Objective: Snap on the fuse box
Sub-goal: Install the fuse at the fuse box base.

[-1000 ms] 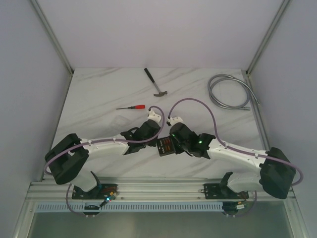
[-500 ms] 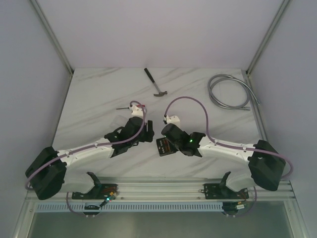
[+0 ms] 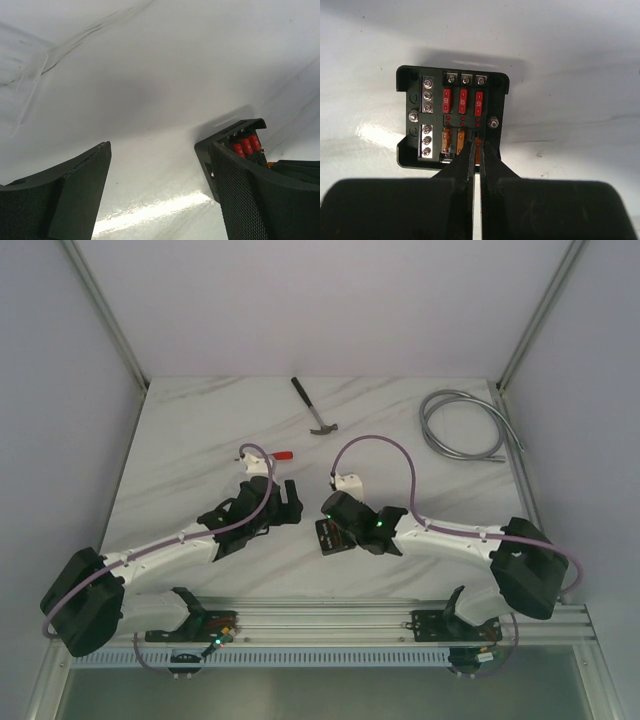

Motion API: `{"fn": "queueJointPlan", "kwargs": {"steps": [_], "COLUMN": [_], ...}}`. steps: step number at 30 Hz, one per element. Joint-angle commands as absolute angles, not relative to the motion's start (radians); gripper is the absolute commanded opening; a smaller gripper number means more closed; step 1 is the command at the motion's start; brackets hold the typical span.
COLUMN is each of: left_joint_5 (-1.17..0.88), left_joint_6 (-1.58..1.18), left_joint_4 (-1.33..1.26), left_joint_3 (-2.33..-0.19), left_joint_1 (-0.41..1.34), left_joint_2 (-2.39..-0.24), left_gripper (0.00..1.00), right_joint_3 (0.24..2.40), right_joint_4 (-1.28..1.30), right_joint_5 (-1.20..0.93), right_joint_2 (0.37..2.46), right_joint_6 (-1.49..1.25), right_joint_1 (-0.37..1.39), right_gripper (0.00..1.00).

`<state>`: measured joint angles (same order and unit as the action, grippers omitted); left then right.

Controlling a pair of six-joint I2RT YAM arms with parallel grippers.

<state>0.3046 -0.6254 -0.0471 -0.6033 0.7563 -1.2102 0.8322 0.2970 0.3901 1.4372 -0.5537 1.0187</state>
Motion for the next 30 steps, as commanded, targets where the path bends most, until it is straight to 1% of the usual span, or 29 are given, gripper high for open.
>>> {"fn": "queueJointPlan", "kwargs": {"steps": [1, 9, 30], "left_joint_5": [0.314, 0.313, 0.313], "left_joint_6": [-0.650, -0.658, -0.667], "left_joint_4": [-0.037, -0.038, -0.038], "left_joint_3": [-0.592, -0.587, -0.579], "left_joint_1": [0.749, 0.744, 0.743], "left_joint_2": [-1.203, -1.200, -1.186], "left_gripper": [0.89, 0.92, 0.93], "right_joint_3": [0.864, 0.861, 0.843], "right_joint_4": [0.299, 0.299, 0.275], "right_joint_5": [0.428, 0.423, 0.449], "right_joint_2": [1.458, 1.475, 1.514], "right_joint_6": [-0.575, -0.576, -0.588], "right_joint_1": [1.032, 1.035, 1.048], "right_gripper": [0.00, 0.00, 0.00]}}
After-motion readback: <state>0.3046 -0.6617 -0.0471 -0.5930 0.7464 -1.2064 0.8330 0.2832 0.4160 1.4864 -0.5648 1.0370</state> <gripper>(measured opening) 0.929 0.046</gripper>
